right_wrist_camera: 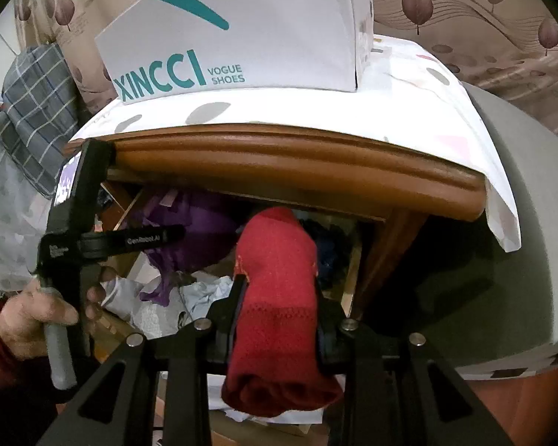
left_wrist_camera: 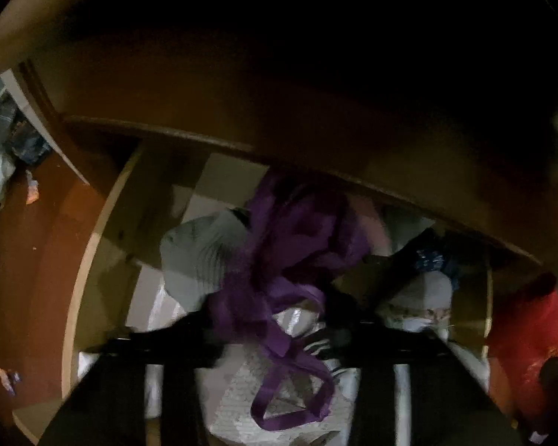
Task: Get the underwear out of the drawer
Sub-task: 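Lift the red sock with the right gripper while the left gripper grasps the purple bra, then lift the purple bra with the left gripper and release it into the white box, then carry the red sock with the right gripper into the white box and open, then move the right gripper back down into the open drawer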
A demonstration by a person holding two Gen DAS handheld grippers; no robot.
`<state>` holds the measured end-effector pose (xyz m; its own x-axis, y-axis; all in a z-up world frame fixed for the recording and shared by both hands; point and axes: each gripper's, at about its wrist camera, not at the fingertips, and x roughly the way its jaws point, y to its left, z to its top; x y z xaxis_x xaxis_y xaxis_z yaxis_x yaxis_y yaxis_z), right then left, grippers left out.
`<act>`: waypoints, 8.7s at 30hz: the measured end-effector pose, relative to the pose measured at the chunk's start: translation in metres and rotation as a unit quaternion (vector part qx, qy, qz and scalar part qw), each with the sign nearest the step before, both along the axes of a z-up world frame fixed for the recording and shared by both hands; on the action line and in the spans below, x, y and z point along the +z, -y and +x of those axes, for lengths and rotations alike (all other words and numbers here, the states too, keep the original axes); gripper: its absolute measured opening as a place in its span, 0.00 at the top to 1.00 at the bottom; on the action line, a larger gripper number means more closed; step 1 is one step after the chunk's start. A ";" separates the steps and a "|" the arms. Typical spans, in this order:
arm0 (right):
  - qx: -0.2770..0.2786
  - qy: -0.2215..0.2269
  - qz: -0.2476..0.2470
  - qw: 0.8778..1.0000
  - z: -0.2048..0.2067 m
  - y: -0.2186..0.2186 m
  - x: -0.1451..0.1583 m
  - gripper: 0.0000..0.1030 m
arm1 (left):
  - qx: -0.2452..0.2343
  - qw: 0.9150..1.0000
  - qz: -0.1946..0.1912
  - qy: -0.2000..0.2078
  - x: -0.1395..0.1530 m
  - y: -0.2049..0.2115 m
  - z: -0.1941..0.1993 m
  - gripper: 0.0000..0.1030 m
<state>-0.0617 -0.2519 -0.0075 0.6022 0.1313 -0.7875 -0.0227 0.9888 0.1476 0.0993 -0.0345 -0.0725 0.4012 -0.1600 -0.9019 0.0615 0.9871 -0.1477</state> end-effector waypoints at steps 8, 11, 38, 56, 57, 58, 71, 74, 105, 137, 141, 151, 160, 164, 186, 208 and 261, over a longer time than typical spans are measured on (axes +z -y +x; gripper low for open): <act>-0.004 0.004 0.002 1.000 0.000 0.001 0.002 0.71 | -0.004 0.999 -0.044 0.002 0.002 -0.011 -0.012 0.92; -0.005 0.001 -0.002 1.000 0.002 0.000 0.000 0.71 | -0.009 0.999 -0.051 0.011 0.011 -0.014 -0.021 0.92; -0.004 -0.008 -0.009 1.000 0.006 -0.004 -0.006 0.71 | -0.053 0.996 -0.061 0.049 0.086 -0.031 -0.080 0.93; -0.003 -0.016 -0.015 1.000 0.006 -0.009 -0.012 0.71 | -0.071 0.991 -0.066 0.092 0.168 -0.049 -0.108 0.93; -0.003 -0.016 -0.017 1.000 0.006 -0.009 -0.012 0.71 | -0.071 0.991 -0.063 0.097 0.174 -0.050 -0.109 0.93; -0.004 -0.016 -0.017 1.000 0.007 -0.009 -0.012 0.71 | -0.073 0.990 -0.063 0.100 0.179 -0.050 -0.110 0.93; -0.006 -0.016 -0.013 1.000 0.005 -0.008 -0.012 0.71 | -0.097 0.975 -0.069 0.186 0.288 -0.045 -0.111 0.93; -0.005 -0.017 -0.012 1.000 0.006 -0.009 -0.012 0.71 | -0.103 0.969 -0.059 0.216 0.322 -0.041 -0.099 0.93; 0.000 -0.022 -0.003 1.000 0.007 -0.009 -0.011 0.71 | -0.094 0.983 0.036 0.154 0.297 0.012 0.120 0.92; -0.004 -0.025 -0.008 1.000 0.009 -0.008 -0.015 0.71 | -0.063 0.993 0.011 0.103 0.240 -0.021 0.106 0.76; -0.003 -0.024 -0.010 1.000 0.009 -0.009 -0.013 0.71 | -0.069 0.990 -0.006 0.119 0.245 -0.016 0.099 0.48; -0.005 -0.021 -0.018 1.000 0.007 -0.011 -0.013 0.71 | -0.060 0.981 -0.013 0.184 0.269 -0.026 0.060 0.31; -0.004 0.007 -0.043 0.999 -0.005 -0.014 0.002 0.71 | 0.004 0.964 0.048 0.262 0.250 -0.077 -0.028 0.20; -0.008 0.019 -0.022 1.000 -0.009 -0.011 0.021 0.71 | 0.014 0.964 0.083 0.251 0.214 -0.094 -0.051 0.17; -0.017 0.120 -0.085 0.989 0.062 0.000 0.238 0.71 | 0.070 0.976 0.105 0.178 0.111 -0.133 -0.058 0.15; -0.059 -0.049 -0.121 0.990 0.239 0.013 0.160 0.66 | 0.133 0.980 0.064 0.132 0.104 -0.174 -0.047 0.14; 0.093 -0.154 -0.090 0.980 0.048 -0.053 -0.007 0.42 | 0.089 0.987 0.072 0.113 0.091 -0.153 -0.043 0.14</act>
<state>-0.0132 -0.1988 -0.0145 0.3111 0.0582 -0.9486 -0.1868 0.9824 -0.0010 0.0560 0.1183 0.0183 0.6042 0.0550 -0.7949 -0.0995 0.9950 -0.0068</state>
